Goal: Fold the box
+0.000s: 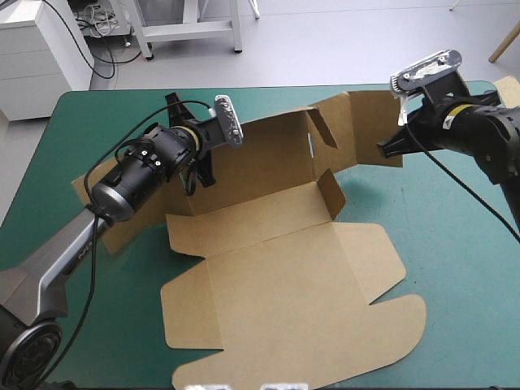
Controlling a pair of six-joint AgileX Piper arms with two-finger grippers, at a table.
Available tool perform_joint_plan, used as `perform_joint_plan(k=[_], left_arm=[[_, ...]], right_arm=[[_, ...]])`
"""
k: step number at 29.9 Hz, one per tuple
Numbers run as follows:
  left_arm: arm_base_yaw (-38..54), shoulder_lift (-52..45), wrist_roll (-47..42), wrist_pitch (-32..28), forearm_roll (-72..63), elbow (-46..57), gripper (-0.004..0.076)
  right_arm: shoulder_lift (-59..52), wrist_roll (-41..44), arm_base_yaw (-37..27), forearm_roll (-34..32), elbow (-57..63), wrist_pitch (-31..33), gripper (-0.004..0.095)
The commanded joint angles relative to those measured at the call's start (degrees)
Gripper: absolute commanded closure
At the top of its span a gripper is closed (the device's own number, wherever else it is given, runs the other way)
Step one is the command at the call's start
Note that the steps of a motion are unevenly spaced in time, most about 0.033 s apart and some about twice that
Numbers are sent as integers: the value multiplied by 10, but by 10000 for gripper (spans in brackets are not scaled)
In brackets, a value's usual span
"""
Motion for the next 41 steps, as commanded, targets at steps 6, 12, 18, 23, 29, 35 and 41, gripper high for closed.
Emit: perform_joint_plan(k=[6, 12, 18, 23, 29, 35, 41], left_arm=[[-54, -26, -3, -61, 60, -18, 731], [-91, -50, -14, -106, 114, 54, 732], [-102, -102, -102, -187, 230, 163, 731], [-102, -141, -154, -235, 310, 230, 732], [-102, -150, -164, -267, 344, 269, 731], [-102, -150, -166, -274, 337, 280, 732], [-102, -134, -166, -272, 297, 280, 731]], right_arm=[[-30, 22, -5, -37, -18, -42, 929], [-30, 27, -5, -36, -18, -51, 929], [-30, 35, -5, -34, -18, -51, 929], [-30, 38, -5, -32, -18, -55, 929], [-30, 40, -5, -17, -18, -54, 929], [-30, 40, -5, -6, -18, -53, 929], [-30, 40, -5, 9, -20, -56, 925]])
